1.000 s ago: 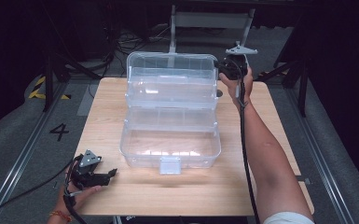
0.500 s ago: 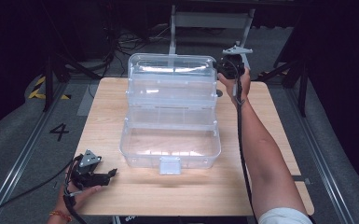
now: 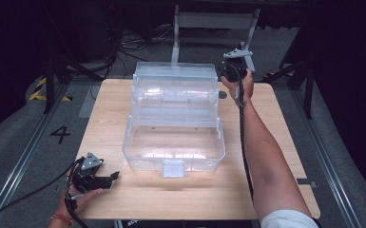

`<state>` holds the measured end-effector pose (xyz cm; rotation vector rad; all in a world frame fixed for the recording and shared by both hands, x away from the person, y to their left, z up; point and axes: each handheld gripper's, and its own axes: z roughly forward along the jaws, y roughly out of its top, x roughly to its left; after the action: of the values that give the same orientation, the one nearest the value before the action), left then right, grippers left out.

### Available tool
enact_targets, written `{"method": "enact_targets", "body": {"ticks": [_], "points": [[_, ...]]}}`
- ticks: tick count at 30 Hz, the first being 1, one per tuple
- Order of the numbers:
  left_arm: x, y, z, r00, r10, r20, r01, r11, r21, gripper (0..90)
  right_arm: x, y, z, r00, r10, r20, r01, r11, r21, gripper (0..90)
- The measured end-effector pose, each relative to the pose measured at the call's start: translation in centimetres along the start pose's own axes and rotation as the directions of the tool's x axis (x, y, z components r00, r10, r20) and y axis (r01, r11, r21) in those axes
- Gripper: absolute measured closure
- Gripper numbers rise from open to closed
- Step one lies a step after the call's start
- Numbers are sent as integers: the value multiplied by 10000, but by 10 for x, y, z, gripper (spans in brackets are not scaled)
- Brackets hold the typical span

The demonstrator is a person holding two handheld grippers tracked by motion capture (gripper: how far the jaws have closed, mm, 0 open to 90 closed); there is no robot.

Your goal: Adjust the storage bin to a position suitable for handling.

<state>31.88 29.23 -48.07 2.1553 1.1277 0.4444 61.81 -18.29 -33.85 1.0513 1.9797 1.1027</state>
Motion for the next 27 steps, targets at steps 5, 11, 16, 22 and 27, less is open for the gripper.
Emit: {"method": "enact_targets", "body": {"ticks": [5, 11, 16, 22, 27], "points": [[0, 0, 0, 10000, -22, 3, 22, 10000, -7, 202, 2, -6, 4, 10000, 43, 7, -43, 9999, 156, 900], [0, 0, 0, 10000, -15, -3, 15, 10000, 11, 201, 0, -6, 2, 10000, 26, 42, -27, 9998, 208, 900], [0, 0, 0, 10000, -7, -22, 7, 10000, 21, 201, 0, -6, 1, 10000, 60, 34, -61, 9998, 169, 900], [-1, 0, 0, 10000, -47, -49, 47, 10000, -40, 201, 0, -7, -3, 10000, 27, 7, -27, 9999, 129, 900], [0, 0, 0, 10000, 12, -11, -12, 10000, 34, 201, -1, -7, -8, 10000, 69, 25, -69, 10000, 58, 900]]}}
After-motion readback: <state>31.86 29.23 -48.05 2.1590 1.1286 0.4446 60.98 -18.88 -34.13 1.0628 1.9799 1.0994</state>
